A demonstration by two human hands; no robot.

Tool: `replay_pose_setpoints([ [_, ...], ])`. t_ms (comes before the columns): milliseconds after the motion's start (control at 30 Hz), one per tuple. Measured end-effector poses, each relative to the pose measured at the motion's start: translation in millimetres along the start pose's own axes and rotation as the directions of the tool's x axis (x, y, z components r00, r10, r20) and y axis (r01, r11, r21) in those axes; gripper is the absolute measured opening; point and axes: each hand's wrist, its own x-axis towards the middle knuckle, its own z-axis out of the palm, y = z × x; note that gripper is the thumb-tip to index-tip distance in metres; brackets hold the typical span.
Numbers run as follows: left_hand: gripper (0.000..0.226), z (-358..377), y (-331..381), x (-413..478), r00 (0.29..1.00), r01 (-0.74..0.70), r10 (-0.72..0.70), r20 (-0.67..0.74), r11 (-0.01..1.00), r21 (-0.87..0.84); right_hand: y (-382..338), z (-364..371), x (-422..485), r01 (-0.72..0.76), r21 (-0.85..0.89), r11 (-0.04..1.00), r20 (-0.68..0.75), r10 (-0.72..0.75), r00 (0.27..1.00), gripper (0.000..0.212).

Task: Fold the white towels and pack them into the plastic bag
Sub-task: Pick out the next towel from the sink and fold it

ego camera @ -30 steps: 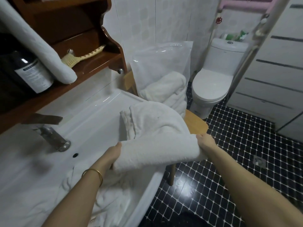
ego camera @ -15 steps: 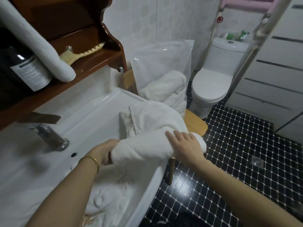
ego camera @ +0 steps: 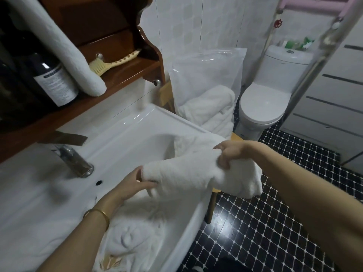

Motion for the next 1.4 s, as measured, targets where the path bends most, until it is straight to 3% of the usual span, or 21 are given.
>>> replay_pose_setpoints([
  [100,0.027,13,-1,14,0.983,0.108,-0.154,-0.100,0.924,-0.368,10,-5,13,-0.028,0.067,0.997,0.015,0.027,1.000,0.042],
  [167,0.022,24,1,27,0.939,0.213,-0.316,-0.138,0.847,-0.487,24,-12,19,-0.079,-0.062,0.995,-0.143,0.070,0.987,0.048],
  [233,0.030,34,2,37,0.895,0.299,-0.425,-0.133,0.795,-0.528,44,-11,16,-0.146,-0.083,0.986,-0.387,0.103,0.916,0.057],
  [333,0.038,44,2,45,0.885,0.279,-0.447,-0.134,0.738,-0.614,73,12,4,-0.017,0.241,0.970,-0.617,0.167,0.769,0.048],
  [367,0.038,45,1,46,0.898,0.243,-0.418,-0.136,0.729,-0.640,79,22,1,0.058,0.390,0.919,-0.616,0.213,0.758,0.047],
  [433,0.032,48,-3,44,0.933,0.163,-0.332,-0.137,0.731,-0.662,87,41,-6,0.136,0.677,0.723,-0.496,0.313,0.810,0.053],
  [500,0.027,48,-7,39,0.954,0.128,-0.271,-0.127,0.752,-0.646,92,54,-15,0.140,0.835,0.532,-0.351,0.319,0.880,0.059],
  [600,0.032,45,-10,33,0.963,0.183,-0.263,-0.054,0.789,-0.586,93,65,-28,0.078,0.855,0.513,-0.258,0.289,0.922,0.062],
  [667,0.034,46,-7,35,0.944,0.239,-0.321,-0.072,0.821,-0.519,89,66,-27,0.052,0.845,0.532,-0.284,0.363,0.887,0.064],
  [733,0.036,50,2,39,0.911,0.216,-0.354,-0.211,0.846,-0.486,88,57,-20,0.032,0.848,0.528,-0.328,0.476,0.816,0.062],
  [833,0.036,49,21,46,0.851,0.187,-0.256,-0.459,0.964,-0.191,87,37,-12,0.022,0.881,0.472,-0.323,0.566,0.758,0.069],
  [900,0.035,41,33,48,0.870,0.182,-0.179,-0.459,0.983,-0.038,90,32,-13,0.009,0.902,0.432,-0.287,0.584,0.759,0.066],
  [1000,0.031,37,45,49,0.921,0.216,-0.195,-0.338,0.976,0.028,99,36,-16,-0.020,0.917,0.399,-0.253,0.618,0.744,0.062],
  [1033,0.030,37,49,49,0.926,0.244,-0.218,-0.310,0.968,0.049,100,37,-17,-0.061,0.883,0.465,-0.288,0.640,0.712,0.064],
  [1067,0.029,37,51,50,0.923,0.275,-0.247,-0.295,0.960,0.058,100,38,-18,-0.150,0.788,0.597,-0.365,0.648,0.668,0.064],
  [1100,0.028,37,55,51,0.914,0.309,-0.282,-0.291,0.950,0.050,96,37,-20,-0.280,0.610,0.741,-0.482,0.628,0.611,0.058],
  [1167,0.028,35,61,56,0.891,0.367,-0.359,-0.279,0.930,-0.026,82,36,-25,-0.451,0.161,0.878,-0.743,0.408,0.530,0.042],
  [1233,0.022,32,70,63,0.866,0.418,-0.443,-0.229,0.896,-0.152,59,39,-27,-0.269,-0.167,0.949,-0.806,0.026,0.591,0.049],
  [1267,0.017,30,74,66,0.858,0.442,-0.474,-0.200,0.878,-0.182,46,44,-27,-0.122,-0.281,0.952,-0.724,-0.127,0.678,0.061],
  [1333,0.010,25,83,68,0.848,0.489,-0.508,-0.147,0.859,-0.152,28,59,-21,-0.011,-0.490,0.871,-0.491,-0.265,0.830,0.096],
  [1400,0.012,20,89,67,0.843,0.512,-0.524,-0.123,0.851,-0.113,22,68,-12,-0.103,-0.655,0.749,-0.447,-0.273,0.852,0.114],
])
